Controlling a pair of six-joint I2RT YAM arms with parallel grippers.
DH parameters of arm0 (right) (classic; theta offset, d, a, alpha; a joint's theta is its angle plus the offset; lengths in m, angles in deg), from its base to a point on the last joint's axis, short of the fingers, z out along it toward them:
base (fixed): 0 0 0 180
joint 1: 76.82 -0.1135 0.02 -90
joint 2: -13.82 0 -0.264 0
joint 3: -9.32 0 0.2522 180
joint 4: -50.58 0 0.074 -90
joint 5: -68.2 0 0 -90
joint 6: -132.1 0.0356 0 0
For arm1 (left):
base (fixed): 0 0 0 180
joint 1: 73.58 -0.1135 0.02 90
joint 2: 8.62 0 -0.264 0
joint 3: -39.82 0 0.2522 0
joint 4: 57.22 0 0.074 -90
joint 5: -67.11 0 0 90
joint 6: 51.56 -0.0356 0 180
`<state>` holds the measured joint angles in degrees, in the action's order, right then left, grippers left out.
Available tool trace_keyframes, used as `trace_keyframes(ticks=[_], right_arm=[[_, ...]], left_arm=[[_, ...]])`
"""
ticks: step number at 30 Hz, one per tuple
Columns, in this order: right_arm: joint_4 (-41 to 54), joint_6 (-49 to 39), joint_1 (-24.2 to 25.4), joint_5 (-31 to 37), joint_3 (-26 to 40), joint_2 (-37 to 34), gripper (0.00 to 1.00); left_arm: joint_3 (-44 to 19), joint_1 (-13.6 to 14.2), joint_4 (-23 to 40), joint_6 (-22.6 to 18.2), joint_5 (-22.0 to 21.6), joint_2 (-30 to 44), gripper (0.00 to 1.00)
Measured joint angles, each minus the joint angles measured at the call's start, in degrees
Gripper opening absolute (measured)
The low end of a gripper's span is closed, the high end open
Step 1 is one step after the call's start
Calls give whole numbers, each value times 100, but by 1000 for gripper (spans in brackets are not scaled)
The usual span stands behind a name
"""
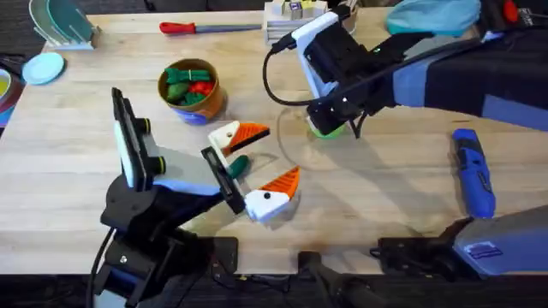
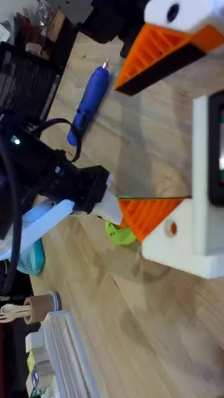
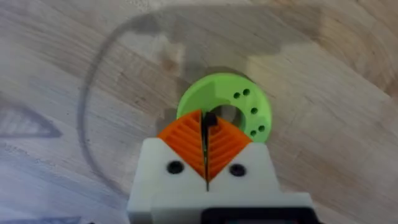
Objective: Pick up the gripper from the table and insert it into the empty holder that is missing its gripper. Then pick up a screw, insert it into the mounting hole, and use the screwdriver to tighten it. Finally, clean up the table by picking up the vegetable and placing it into the bucket.
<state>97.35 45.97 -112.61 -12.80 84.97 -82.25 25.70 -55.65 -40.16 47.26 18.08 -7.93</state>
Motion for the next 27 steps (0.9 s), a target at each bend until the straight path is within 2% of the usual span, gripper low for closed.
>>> trace_keyframes(ticks=[9, 11, 13, 16, 27], right_arm=[[22, 22, 0, 0, 73, 25, 13], [47, 40, 2, 5, 135, 80, 189], [153, 41, 0, 5, 232, 148, 305], [402, 40, 0, 7, 395, 250, 403], [1165, 53, 0, -6, 544, 292, 422]], left_arm=[[0, 0, 0, 0, 0, 0, 991], [0, 0, 0, 0, 0, -2, 991], [0, 0, 0, 0, 0, 0, 991], [0, 0, 0, 0, 0, 0, 991], [0, 0, 2, 0, 0, -2, 991]])
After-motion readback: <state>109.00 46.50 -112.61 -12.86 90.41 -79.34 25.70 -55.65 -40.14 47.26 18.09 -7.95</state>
